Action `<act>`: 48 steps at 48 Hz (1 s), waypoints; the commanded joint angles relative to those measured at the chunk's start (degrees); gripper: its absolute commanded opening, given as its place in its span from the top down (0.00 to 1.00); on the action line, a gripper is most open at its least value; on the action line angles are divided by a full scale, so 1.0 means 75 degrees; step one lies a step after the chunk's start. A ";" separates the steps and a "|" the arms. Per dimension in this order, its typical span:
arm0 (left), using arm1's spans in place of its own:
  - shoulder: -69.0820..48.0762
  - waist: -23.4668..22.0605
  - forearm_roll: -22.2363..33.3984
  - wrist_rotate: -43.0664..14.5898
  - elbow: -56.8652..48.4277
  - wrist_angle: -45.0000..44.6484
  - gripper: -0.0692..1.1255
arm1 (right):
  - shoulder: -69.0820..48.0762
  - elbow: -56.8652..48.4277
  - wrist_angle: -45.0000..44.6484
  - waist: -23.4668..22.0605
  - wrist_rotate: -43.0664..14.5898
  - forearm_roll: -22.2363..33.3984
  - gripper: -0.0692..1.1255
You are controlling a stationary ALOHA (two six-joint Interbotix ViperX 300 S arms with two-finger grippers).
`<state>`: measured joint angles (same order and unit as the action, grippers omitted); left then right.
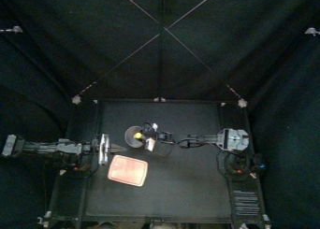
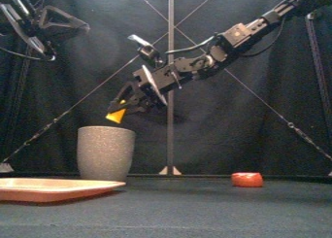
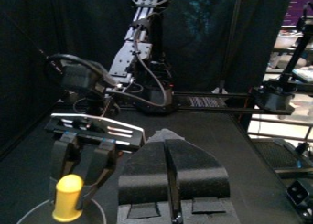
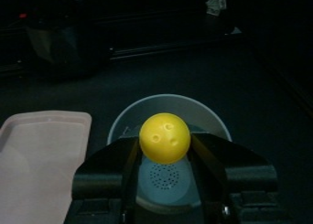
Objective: Pick the yellow can then place it in the grey bowl
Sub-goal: Drop yellow can in the grey bowl and return to neutral
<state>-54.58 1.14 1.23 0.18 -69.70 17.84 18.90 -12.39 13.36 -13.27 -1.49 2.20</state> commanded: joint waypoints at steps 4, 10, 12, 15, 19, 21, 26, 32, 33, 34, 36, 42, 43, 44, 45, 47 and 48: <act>0.0035 0.0012 0.0023 -0.0012 0.0094 0.0070 0.96 | 0.0035 0.0434 -0.0012 -0.0117 0.0023 -0.0152 0.28; 0.0035 0.0012 0.0035 0.0000 0.0047 0.0070 0.96 | 0.0035 0.0434 -0.0012 -0.0117 0.0023 -0.0152 0.18; 0.0023 0.0012 0.0047 0.0000 0.0023 0.0070 0.96 | 0.0012 0.0410 -0.0023 -0.0117 0.0023 -0.0176 0.15; 0.0035 0.0012 0.0082 0.0000 0.0012 0.0070 0.96 | 0.0000 0.0387 -0.0023 -0.0117 0.0012 -0.0188 0.13; 0.0035 0.0012 0.0105 0.0000 0.0012 0.0070 0.96 | -0.0023 0.0352 -0.0023 -0.0117 0.0012 -0.0199 0.13; 0.0035 0.0012 0.0105 0.0000 0.0012 0.0070 0.96 | -0.0035 0.0340 -0.0023 -0.0117 0.0012 -0.0234 0.13; 0.0035 0.0012 0.0105 0.0000 0.0000 0.0070 0.96 | -0.0164 0.0258 0.0047 -0.0070 0.0023 -0.0281 0.13; 0.0035 0.0000 0.0117 0.0000 -0.0012 0.0070 0.96 | -0.0562 -0.0047 0.0281 0.0070 0.0023 -0.0234 0.13; 0.0035 0.0000 0.0117 0.0000 -0.0023 0.0070 0.96 | -0.0656 -0.0141 0.0340 0.0105 0.0023 -0.0234 0.13; 0.0035 0.0012 0.0117 0.0000 -0.0023 0.0070 0.96 | -0.0797 -0.0281 0.0445 0.0152 0.0023 -0.0234 0.13; 0.0035 0.0012 0.0129 0.0000 -0.0035 0.0070 0.96 | -0.0996 -0.0504 0.0574 0.0223 0.0023 -0.0246 0.13; 0.0035 0.0000 0.0105 -0.0023 -0.0047 0.0070 0.96 | -0.1699 -0.1348 0.1031 0.0410 0.0023 -0.0270 0.13; 0.0023 0.0000 0.0105 -0.0023 -0.0047 0.0070 0.96 | -0.1816 -0.1500 0.1125 0.0434 0.0023 -0.0281 0.13; 0.0035 0.0000 0.0105 -0.0035 -0.0059 0.0070 0.96 | -0.1934 -0.1664 0.1219 0.0457 0.0023 -0.0281 0.13; 0.0035 0.0012 0.0105 -0.0035 -0.0059 0.0070 0.96 | -0.2051 -0.1816 0.1301 0.0492 0.0023 -0.0281 0.13; 0.0035 0.0012 0.0105 -0.0035 -0.0070 0.0070 0.96 | -0.2320 -0.2238 0.1547 0.0586 0.0023 -0.0270 0.13; 0.0035 0.0012 0.0105 -0.0047 -0.0070 0.0070 0.96 | -0.2426 -0.2402 0.1652 0.0609 0.0023 -0.0270 0.13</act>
<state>-54.58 1.14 2.11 0.00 -70.93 17.84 6.06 -26.89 22.94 -9.49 -1.23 0.26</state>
